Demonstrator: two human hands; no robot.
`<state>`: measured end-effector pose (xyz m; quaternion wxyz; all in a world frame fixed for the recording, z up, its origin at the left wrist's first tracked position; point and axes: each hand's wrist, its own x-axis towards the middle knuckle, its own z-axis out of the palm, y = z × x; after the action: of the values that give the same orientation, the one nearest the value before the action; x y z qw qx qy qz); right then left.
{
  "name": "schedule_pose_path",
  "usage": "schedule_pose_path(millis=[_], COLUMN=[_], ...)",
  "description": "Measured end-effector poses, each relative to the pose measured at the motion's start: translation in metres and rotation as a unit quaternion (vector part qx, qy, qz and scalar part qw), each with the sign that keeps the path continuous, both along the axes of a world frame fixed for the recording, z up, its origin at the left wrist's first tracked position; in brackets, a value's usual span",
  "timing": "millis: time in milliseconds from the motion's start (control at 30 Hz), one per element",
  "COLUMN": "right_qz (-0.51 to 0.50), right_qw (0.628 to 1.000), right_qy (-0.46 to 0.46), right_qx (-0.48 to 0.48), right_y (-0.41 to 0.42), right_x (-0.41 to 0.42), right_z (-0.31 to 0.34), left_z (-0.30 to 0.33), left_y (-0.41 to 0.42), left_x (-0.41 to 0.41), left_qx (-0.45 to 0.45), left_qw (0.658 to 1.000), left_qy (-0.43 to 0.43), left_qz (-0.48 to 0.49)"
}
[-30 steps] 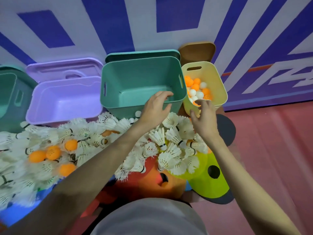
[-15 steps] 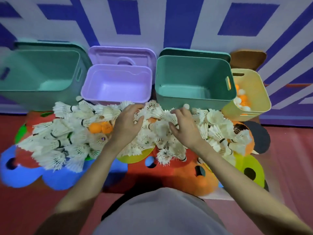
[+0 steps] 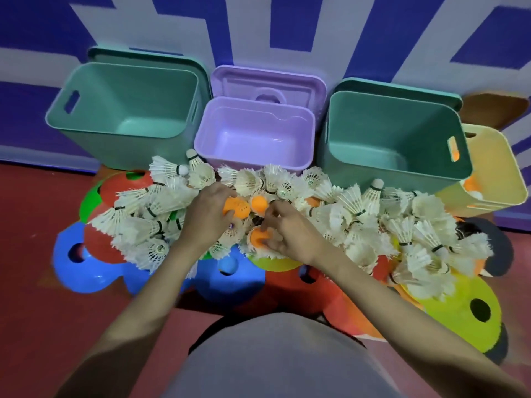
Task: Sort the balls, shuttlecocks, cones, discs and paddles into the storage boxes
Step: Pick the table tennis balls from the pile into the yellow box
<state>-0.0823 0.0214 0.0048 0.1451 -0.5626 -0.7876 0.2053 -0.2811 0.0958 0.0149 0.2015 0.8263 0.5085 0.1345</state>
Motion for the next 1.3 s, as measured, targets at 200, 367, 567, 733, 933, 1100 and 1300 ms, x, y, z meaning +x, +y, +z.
schedule_pose_path(millis=[200,367,567,733,933,1100,1300], right_qz=[0.009,-0.019,-0.041,-0.107,-0.259,-0.344,-0.451], right_qw=[0.996,0.995,0.997,0.991,0.955,0.924,0.862], right_qy=[-0.091,-0.1,-0.062,0.065,0.117,0.112,0.109], right_qx=[-0.013,0.003,0.011,0.048,0.081,0.121,0.205], right_y=[-0.001,0.001,-0.001,-0.014,-0.04,-0.076,-0.109], right_x=[-0.014,-0.02,-0.023,-0.002,0.065,0.129,0.214], right_z=[-0.018,-0.023,-0.023,-0.004,0.004,0.006,0.015], left_z=[-0.008,-0.007,-0.002,0.004,0.007,0.017,0.027], left_y=[0.004,0.007,0.012,0.014,0.008,-0.008,-0.03], left_x=[-0.006,-0.005,-0.007,0.006,0.059,0.128,0.238], left_qx=[0.017,0.006,0.031,0.015,-0.005,-0.03,-0.032], left_qw=[1.0,1.0,0.999,0.994,0.985,0.976,0.962], left_qy=[0.021,0.019,-0.038,-0.108,-0.158,-0.168,-0.188], left_qz=[-0.01,-0.011,0.001,-0.007,-0.072,-0.134,-0.196])
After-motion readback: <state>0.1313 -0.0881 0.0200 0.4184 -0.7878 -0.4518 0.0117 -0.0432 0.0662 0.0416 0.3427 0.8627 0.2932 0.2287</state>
